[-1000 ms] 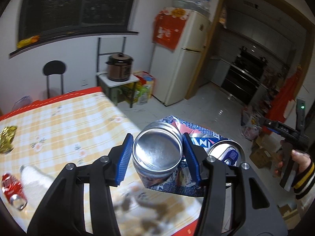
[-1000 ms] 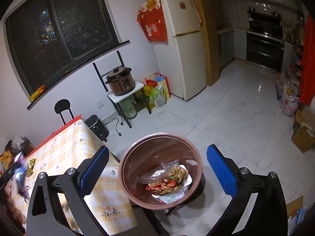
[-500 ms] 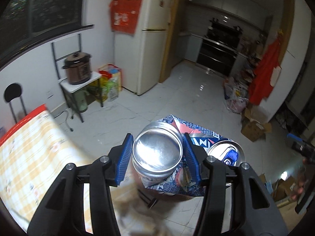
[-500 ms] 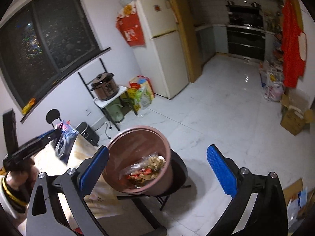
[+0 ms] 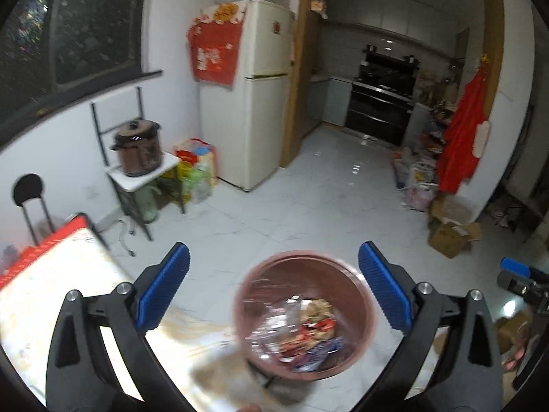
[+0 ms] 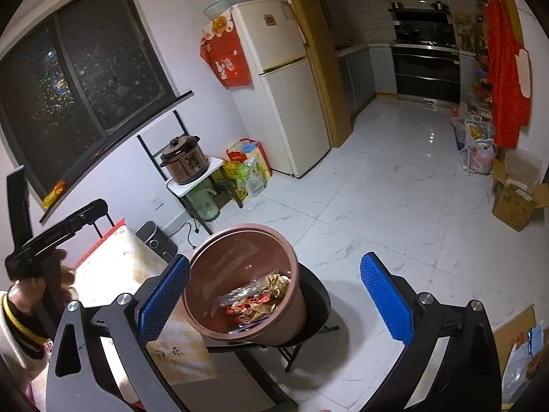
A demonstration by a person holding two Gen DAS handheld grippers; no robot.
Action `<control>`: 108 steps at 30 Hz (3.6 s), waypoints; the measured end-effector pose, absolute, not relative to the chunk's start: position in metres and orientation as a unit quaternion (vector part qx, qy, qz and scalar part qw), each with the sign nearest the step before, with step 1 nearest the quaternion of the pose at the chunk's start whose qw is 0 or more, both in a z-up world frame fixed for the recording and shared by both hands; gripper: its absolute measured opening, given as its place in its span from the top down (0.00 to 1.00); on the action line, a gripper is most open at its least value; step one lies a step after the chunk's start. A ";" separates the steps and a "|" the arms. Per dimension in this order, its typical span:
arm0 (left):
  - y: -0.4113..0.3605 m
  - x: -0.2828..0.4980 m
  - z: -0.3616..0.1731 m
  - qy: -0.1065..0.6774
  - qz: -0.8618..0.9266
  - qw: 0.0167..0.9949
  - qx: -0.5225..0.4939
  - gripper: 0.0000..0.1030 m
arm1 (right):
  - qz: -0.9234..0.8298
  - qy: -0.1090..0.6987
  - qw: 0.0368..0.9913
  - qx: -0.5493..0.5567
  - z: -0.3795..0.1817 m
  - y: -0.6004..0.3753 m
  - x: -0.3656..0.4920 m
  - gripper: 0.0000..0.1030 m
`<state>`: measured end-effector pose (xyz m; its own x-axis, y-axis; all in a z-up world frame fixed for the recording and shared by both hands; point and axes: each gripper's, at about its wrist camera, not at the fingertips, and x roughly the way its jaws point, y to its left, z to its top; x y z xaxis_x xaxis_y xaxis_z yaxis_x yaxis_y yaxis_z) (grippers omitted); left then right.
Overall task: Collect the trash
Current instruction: 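Move both tools back over the remaining trash on the table, then grasp the white foam net with the right tool while the left tool approaches the red can, then grasp the crushed red Coca-Cola can with the left tool while the right tool holds the foam net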
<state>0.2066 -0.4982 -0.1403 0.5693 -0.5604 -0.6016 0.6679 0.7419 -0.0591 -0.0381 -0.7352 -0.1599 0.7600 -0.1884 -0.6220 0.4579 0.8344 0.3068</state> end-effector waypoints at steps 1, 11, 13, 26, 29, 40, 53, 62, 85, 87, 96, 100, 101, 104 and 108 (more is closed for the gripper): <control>-0.491 0.207 -0.138 0.305 -0.342 0.884 0.089 0.06 | -0.175 0.298 0.911 0.225 -0.159 -0.733 -0.034 0.05; -0.326 0.194 -0.112 0.299 -0.202 0.932 0.043 0.06 | -0.096 0.288 0.932 0.197 -0.153 -0.682 0.029 0.05; -0.280 0.185 -0.109 0.299 -0.160 0.940 0.022 0.06 | -0.079 0.289 0.934 0.196 -0.153 -0.667 0.041 0.05; 0.008 0.059 -0.118 0.307 0.158 0.932 -0.114 0.05 | 0.089 0.346 0.922 0.151 -0.161 -0.507 0.121 0.05; 0.043 0.038 -0.130 0.315 0.185 0.923 -0.124 0.05 | 0.122 0.358 0.916 0.131 -0.158 -0.459 0.131 0.05; 0.117 0.029 -0.156 0.318 0.133 0.927 -0.149 0.05 | 0.177 0.397 0.898 0.070 -0.150 -0.310 0.129 0.05; 0.197 0.051 -0.186 0.335 0.041 0.933 -0.125 0.05 | 0.172 0.447 0.878 0.016 -0.195 -0.159 0.131 0.05; 0.235 0.075 -0.206 0.360 0.001 0.924 -0.128 0.05 | 0.119 0.478 0.870 -0.031 -0.233 -0.127 0.136 0.05; 0.230 0.123 -0.249 0.411 -0.094 0.895 -0.149 0.06 | 0.085 0.529 0.844 0.020 -0.264 -0.128 0.157 0.57; 0.225 0.124 -0.249 0.413 -0.098 0.893 -0.148 0.06 | 0.089 0.515 0.852 0.030 -0.251 -0.129 0.154 0.57; 0.211 0.125 -0.248 0.427 -0.125 0.879 -0.170 0.15 | 0.096 0.494 0.862 0.059 -0.232 -0.126 0.154 0.57; 0.199 0.132 -0.261 0.449 -0.138 0.864 -0.183 0.34 | 0.100 0.493 0.862 0.058 -0.230 -0.120 0.155 0.57; 0.195 0.136 -0.267 0.458 -0.145 0.855 -0.196 0.36 | 0.103 0.492 0.863 0.059 -0.229 -0.118 0.155 0.57; 0.185 0.150 -0.286 0.480 -0.162 0.827 -0.243 0.43 | 0.108 0.487 0.865 0.058 -0.226 -0.116 0.154 0.57; 0.175 0.166 -0.310 0.501 -0.172 0.793 -0.302 0.46 | 0.108 0.488 0.864 0.061 -0.226 -0.119 0.149 0.57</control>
